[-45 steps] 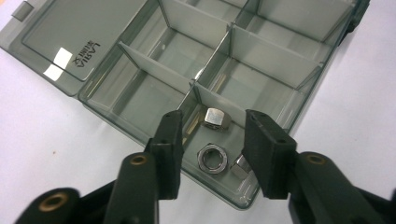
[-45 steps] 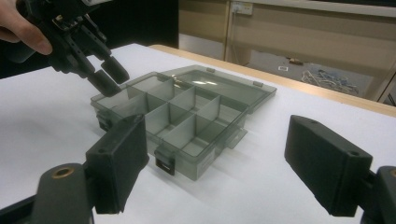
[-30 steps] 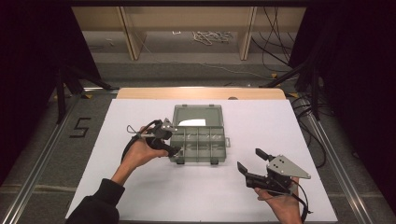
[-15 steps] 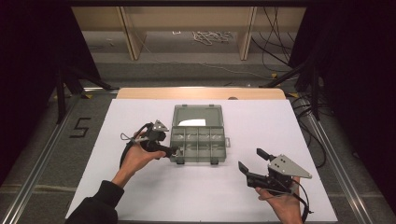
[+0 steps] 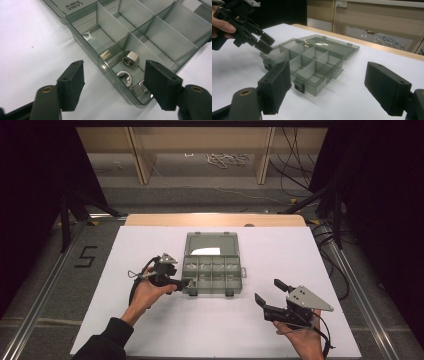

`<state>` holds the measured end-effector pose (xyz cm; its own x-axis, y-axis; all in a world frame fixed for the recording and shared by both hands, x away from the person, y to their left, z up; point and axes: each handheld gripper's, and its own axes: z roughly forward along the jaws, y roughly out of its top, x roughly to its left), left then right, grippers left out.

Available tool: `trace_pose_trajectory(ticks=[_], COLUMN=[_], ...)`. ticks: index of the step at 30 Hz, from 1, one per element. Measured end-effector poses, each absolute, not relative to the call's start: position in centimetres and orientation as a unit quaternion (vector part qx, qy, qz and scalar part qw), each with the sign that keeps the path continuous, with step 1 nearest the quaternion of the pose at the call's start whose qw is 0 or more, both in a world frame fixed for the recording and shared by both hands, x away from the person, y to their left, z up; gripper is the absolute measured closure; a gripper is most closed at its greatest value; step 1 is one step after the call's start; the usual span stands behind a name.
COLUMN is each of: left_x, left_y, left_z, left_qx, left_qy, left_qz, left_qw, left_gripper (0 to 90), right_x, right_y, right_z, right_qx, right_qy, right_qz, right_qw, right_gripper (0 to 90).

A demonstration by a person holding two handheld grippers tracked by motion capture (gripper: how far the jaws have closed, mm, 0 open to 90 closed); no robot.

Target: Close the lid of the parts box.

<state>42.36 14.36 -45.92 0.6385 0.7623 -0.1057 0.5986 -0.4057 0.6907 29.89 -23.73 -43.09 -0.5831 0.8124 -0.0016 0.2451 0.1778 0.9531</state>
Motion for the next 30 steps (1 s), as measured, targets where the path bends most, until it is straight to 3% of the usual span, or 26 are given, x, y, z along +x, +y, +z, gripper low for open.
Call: trace_pose_trajectory(ticks=[11,22,30], left_x=[42.3,42.3,42.3], left_y=[14.2,14.2,14.0], left_z=[-46.3,-46.6,-46.7], left_qx=[0.826,0.835,0.831], left_qy=[0.418,0.414,0.431], left_qz=[0.098,0.099,0.093], left_qw=[0.365,0.348,0.340], left_gripper=[43.1,59.7,60.9], right_x=[29.8,30.4,33.1], right_y=[-23.7,-23.4,-23.0], right_z=[-43.0,-43.1,-43.0], right_qx=[0.366,0.363,0.364], right_qy=[0.723,0.723,0.738], right_qz=[0.519,0.517,0.501], right_qw=[0.273,0.280,0.268], right_gripper=[21.8,21.9,21.7])
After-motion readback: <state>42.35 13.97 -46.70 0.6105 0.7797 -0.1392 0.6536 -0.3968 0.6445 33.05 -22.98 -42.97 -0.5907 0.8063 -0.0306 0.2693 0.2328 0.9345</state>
